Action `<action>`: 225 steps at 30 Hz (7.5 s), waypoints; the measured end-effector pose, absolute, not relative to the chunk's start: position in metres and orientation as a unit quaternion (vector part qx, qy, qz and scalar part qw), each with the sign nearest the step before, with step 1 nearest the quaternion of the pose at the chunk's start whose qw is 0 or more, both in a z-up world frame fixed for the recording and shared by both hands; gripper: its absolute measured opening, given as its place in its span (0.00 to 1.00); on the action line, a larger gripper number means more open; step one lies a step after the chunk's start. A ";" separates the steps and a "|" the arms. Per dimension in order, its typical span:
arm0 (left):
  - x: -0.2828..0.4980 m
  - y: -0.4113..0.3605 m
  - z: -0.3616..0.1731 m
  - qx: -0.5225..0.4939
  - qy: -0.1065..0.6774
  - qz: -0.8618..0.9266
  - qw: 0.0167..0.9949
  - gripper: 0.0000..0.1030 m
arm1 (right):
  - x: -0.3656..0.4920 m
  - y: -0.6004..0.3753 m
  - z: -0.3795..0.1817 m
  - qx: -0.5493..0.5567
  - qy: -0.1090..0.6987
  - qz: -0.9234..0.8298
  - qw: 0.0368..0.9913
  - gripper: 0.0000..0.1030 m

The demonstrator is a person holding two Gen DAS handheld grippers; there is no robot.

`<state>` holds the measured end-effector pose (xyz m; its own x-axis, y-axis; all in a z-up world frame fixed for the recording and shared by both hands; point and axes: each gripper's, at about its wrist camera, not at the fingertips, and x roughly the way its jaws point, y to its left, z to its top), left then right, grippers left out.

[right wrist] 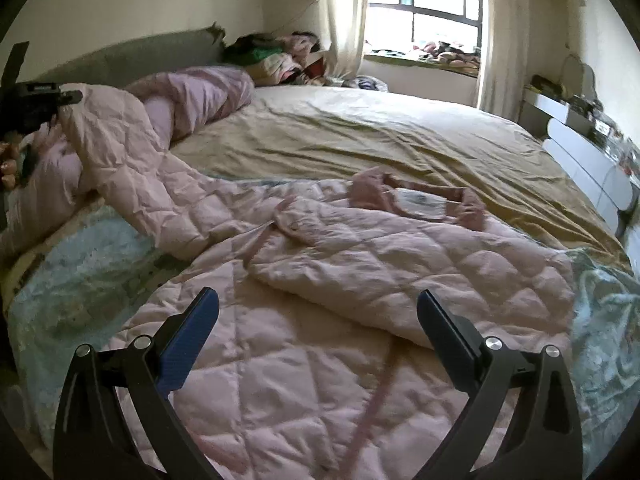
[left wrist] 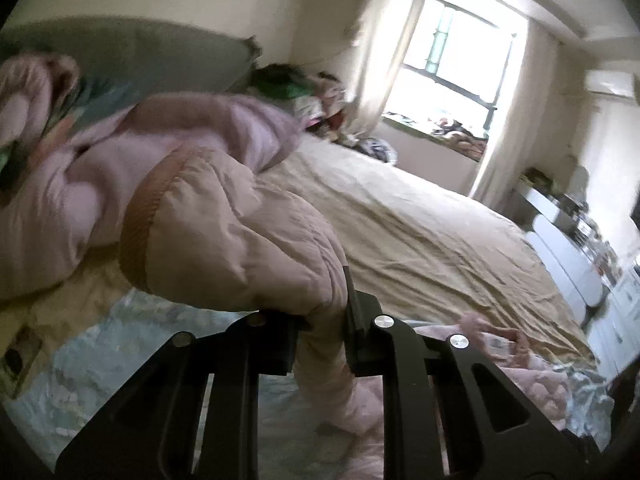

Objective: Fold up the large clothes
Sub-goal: 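Lift the sleeve and fold it across the coat body with the left gripper, then lay the sleeve down and open the left gripper, then grasp the ribbed pink hem edge with the right gripper, then fold the hem up over the coat toward the collar with the right gripper, then release the hem and open the right gripper, then move both open grippers back over the folded hem edge of the coat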

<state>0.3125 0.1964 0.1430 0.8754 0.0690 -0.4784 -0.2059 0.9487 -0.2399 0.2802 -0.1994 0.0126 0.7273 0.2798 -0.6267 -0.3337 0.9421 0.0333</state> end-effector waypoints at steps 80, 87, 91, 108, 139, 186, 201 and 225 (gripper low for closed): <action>0.289 -0.038 -0.020 0.069 0.407 -0.113 0.904 0.91 | 0.288 -0.392 -0.028 0.232 0.425 0.065 0.873 0.71; 0.297 0.012 -0.017 0.033 0.410 -0.081 0.908 0.91 | 0.309 -0.379 -0.052 0.248 0.449 0.055 0.856 0.62; 0.301 0.029 -0.016 0.021 0.406 -0.071 0.911 0.91 | 0.316 -0.378 -0.066 0.277 0.455 0.053 0.845 0.50; 0.326 0.031 -0.012 -0.007 0.404 -0.061 0.913 0.91 | 0.337 -0.361 0.043 0.106 0.339 0.064 0.933 0.09; 0.366 -0.023 -0.037 0.055 0.415 -0.093 0.903 0.91 | 0.365 -0.379 -0.007 0.046 0.382 0.005 0.923 0.29; 0.370 -0.025 -0.053 0.034 0.452 -0.127 0.882 0.83 | 0.343 -0.302 -0.024 0.000 0.404 0.052 0.913 0.77; 0.301 -0.016 -0.012 0.034 0.414 -0.098 0.904 0.91 | 0.262 -0.314 0.038 -0.004 0.343 0.062 0.937 0.94; 0.205 -0.016 0.040 0.034 0.351 -0.103 0.930 0.91 | 0.178 -0.307 0.058 -0.023 0.317 0.097 0.943 0.96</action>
<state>0.2048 -0.0165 0.0402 0.7324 -0.1684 -0.6597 0.2155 0.9764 -0.0100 0.1785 -0.3067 0.0585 0.7799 0.1675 -0.6030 -0.1971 0.9802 0.0173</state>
